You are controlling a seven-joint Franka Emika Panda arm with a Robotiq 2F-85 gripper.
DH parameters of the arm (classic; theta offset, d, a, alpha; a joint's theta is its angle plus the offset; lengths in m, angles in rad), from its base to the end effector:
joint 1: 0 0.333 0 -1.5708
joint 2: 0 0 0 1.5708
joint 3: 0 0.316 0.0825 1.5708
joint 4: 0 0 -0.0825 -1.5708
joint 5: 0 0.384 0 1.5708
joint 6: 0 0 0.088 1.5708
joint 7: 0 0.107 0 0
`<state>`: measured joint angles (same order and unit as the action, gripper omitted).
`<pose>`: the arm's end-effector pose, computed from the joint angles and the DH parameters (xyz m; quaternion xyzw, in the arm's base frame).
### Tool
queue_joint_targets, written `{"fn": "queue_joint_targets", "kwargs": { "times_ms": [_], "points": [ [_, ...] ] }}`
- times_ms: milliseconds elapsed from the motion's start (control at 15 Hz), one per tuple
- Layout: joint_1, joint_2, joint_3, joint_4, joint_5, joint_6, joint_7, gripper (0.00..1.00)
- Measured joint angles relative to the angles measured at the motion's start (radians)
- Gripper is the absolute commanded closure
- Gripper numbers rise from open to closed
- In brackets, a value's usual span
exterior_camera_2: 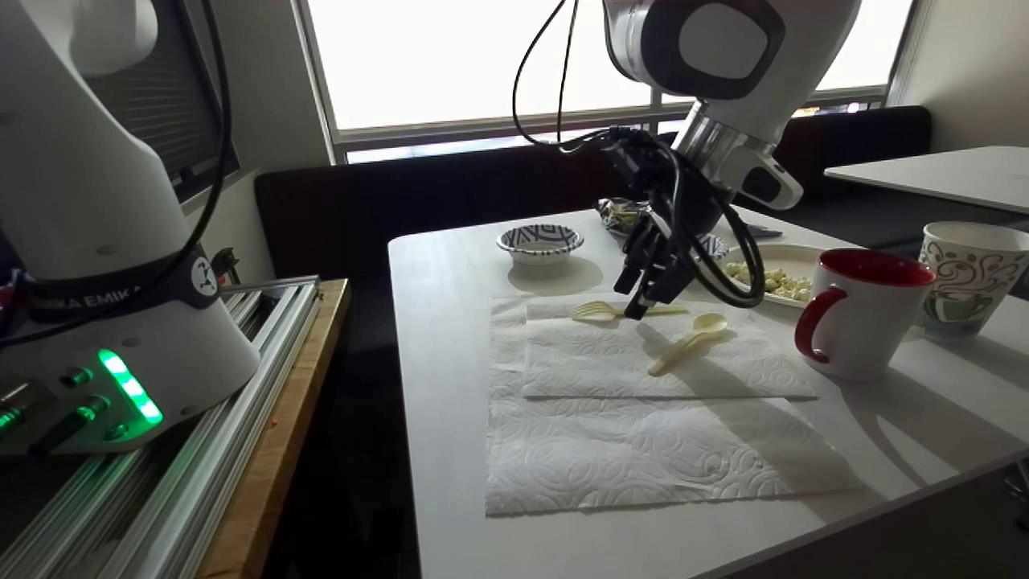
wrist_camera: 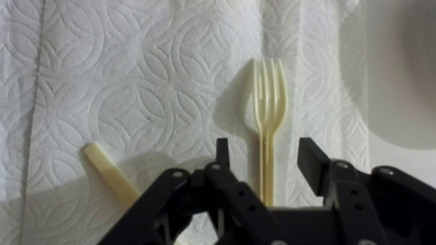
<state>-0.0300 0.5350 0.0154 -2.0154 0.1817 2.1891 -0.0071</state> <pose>0.5597 -0.0015 0.1592 -0.9791 0.0690 0.1783 0.0693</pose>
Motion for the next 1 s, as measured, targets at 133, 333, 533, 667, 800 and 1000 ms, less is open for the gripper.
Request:
{"fn": "queue_joint_targets", "kwargs": {
  "times_ms": [133, 333, 533, 667, 800, 1000],
  "points": [
    [0.005, 0.0, 0.0, 0.0, 0.0, 0.0, 0.01, 0.5],
    [0.01, 0.001, 0.0, -0.001, -0.004, 0.0, 0.025, 0.52],
    [0.013, 0.002, -0.002, -0.002, -0.005, -0.001, 0.039, 0.56],
    [0.013, 0.004, -0.002, -0.002, -0.005, -0.001, 0.043, 0.57],
    [0.013, 0.008, -0.003, -0.002, -0.005, -0.001, 0.048, 0.58],
    [0.013, 0.017, -0.003, -0.001, -0.005, -0.001, 0.053, 0.59]
  ]
}}
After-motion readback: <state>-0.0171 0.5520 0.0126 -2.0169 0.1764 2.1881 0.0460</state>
